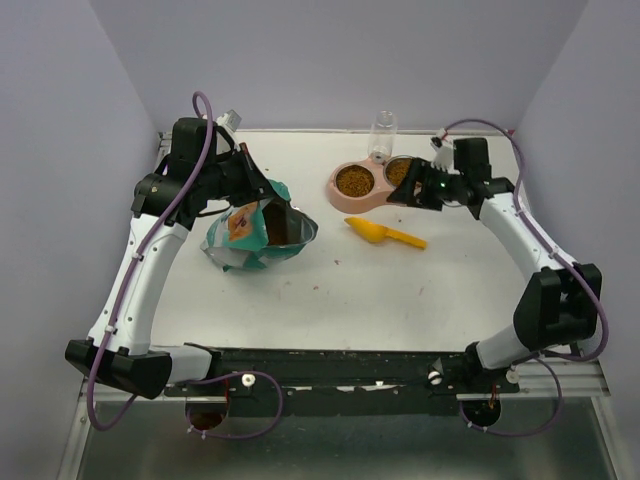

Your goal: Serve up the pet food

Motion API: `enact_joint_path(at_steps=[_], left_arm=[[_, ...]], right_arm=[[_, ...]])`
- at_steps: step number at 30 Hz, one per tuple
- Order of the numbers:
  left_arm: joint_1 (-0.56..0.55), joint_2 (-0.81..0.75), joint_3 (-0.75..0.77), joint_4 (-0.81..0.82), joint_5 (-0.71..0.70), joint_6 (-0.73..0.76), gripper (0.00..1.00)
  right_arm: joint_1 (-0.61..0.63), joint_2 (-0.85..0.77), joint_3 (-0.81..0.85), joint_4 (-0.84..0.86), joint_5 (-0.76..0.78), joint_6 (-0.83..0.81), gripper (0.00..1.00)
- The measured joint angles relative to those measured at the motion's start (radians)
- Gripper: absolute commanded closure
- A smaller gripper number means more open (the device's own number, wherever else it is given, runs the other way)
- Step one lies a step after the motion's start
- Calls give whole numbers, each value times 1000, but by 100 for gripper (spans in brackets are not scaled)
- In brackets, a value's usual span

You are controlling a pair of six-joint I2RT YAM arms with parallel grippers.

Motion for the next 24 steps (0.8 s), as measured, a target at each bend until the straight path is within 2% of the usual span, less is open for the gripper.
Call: enact_joint_path(at_steps=[7,13,19,24], left_arm=[[1,0,0,0,1,2,100],[1,0,0,0,1,2,100],[1,0,0,0,1,3,100],[1,0,0,0,1,5,100]], right_arm=[[362,41,392,5,-55,50,23],[638,135,643,-71,11,42,26],[780,200,731,-197,190,-2,36],[855,251,799,-296,402,-42,53]])
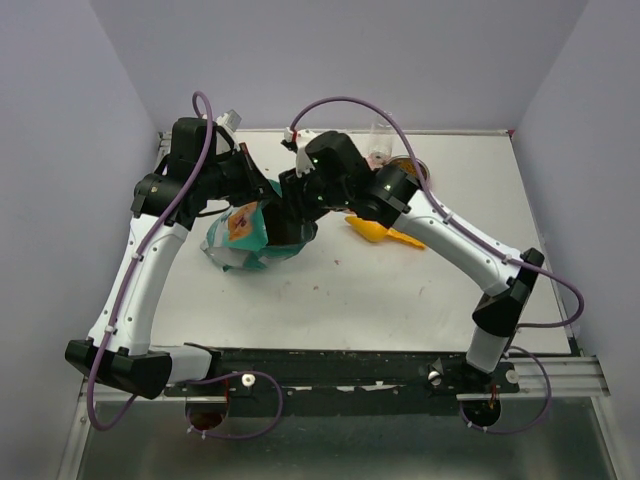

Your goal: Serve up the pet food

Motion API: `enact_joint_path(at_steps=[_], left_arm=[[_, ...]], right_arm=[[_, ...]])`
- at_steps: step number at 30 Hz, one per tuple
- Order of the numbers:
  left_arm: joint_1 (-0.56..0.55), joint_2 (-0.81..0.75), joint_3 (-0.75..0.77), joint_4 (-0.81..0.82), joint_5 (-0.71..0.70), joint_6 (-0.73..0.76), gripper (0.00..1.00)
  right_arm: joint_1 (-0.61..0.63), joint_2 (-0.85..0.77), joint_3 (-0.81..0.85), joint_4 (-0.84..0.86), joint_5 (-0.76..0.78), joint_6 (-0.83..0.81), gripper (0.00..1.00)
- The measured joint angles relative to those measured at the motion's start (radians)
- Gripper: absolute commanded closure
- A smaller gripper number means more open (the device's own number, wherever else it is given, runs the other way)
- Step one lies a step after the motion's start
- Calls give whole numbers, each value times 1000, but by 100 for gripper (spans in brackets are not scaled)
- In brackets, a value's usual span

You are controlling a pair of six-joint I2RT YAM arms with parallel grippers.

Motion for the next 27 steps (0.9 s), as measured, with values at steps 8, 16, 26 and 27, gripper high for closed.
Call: enact_joint_path(at_steps=[8,16,26,27], left_arm=[[6,-7,6,-10,-2,9,100],[6,-18,11,-31,6,39,100],[-105,17,190,-143,-107,61,100],[-126,29,212,-159,-116,62,100]], right_arm=[[143,138,185,-117,398,-6,99],[163,133,206,-167,534,97,99],[159,241,594,-483,539,323,99],[152,217,570,-488,537,346,99]])
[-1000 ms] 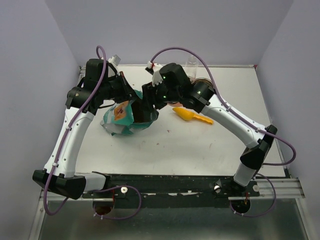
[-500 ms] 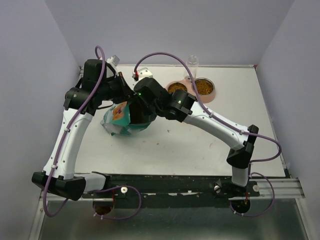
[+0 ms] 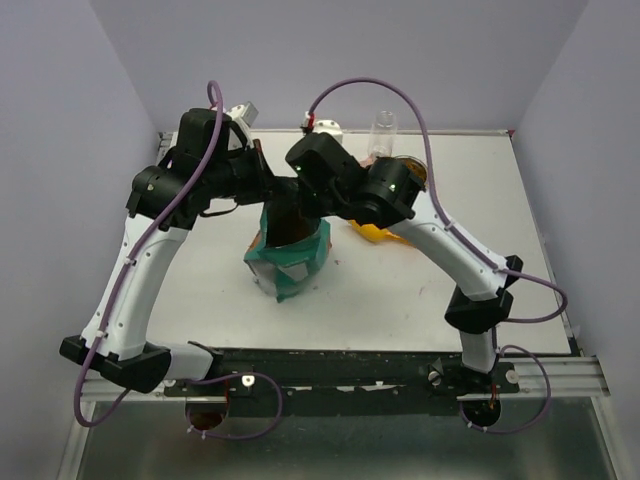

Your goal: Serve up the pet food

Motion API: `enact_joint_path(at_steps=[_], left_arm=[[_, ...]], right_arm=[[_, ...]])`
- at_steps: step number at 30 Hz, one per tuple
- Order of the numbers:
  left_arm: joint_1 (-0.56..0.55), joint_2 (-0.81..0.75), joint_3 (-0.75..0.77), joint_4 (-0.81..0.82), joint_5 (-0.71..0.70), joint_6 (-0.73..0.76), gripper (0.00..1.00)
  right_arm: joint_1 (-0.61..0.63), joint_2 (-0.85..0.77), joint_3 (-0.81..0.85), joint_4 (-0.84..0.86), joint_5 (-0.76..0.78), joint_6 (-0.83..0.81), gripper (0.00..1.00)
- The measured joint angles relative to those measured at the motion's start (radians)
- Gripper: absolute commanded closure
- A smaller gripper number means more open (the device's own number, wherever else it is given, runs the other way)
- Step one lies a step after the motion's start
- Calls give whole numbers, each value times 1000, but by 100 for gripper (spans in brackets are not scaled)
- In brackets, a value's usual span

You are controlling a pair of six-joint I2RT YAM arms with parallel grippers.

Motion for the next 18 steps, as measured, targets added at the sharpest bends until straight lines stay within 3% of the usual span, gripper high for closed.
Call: enact_joint_path(at_steps=[3,7,10,11,14,18], left_arm=[[-41,14,12,-18,2,3,94],[-59,36,48,-78,33,45,61],[-62,55,169,-82,55,81,20],[-62,55,216,-81,56,96,12],[-62,25,299,-82,63,127,4],[-83,-40,296,-99,70,129,8]], right_arm=[[-34,-57,-51,-27,-1,49,100],[-81,-60,-68,-28,-16,69,99],[-107,-42,-73,-11,-18,70,99],[-114,-37,-74,-2,-19,70,99],[-118,-35,-86,21,-24,68,99],[-122,-33,-91,41,-30,66,99]])
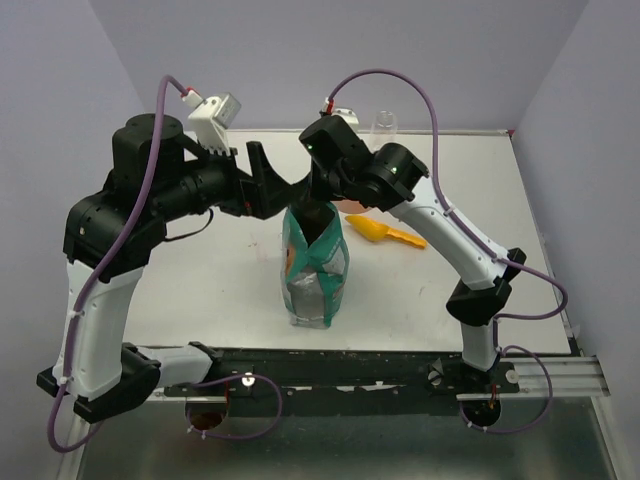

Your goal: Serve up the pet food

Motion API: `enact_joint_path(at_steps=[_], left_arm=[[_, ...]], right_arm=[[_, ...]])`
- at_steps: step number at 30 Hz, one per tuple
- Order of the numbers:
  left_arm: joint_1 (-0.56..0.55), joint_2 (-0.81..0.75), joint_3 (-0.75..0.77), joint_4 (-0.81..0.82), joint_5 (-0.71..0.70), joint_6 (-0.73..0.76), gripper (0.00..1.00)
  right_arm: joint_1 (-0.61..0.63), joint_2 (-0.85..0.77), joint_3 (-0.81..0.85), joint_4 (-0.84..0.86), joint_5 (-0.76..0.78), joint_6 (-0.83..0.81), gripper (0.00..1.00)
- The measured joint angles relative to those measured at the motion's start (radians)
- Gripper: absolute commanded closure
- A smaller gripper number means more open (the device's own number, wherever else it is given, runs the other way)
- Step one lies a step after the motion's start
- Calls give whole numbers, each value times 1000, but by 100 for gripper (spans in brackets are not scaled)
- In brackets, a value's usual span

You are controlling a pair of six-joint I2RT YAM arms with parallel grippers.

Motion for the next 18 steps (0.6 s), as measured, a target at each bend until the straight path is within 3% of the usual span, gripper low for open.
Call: enact_joint_path(at_steps=[5,7,11,13,16,18], left_arm=[[-152,-75,-89,-44,-67,-49,29],[-263,-83,-103,-76,-148,-85,30],[-422,-71,-110,-116,-288,-154,16],[-484,-45,-105,-132,-363,-190,15],[-532,14,-74,-146,-454,-223,21],[-547,63,-54,-145,-506,-245,34]], right_arm=[[-21,6,2,1,-3,7,99],[-33,8,2,2,-8,13,99],[-50,9,-2,7,-19,25,99],[-52,9,-5,11,-20,32,99],[-53,9,-14,21,-19,48,99],[-53,9,-21,29,-18,59,99]])
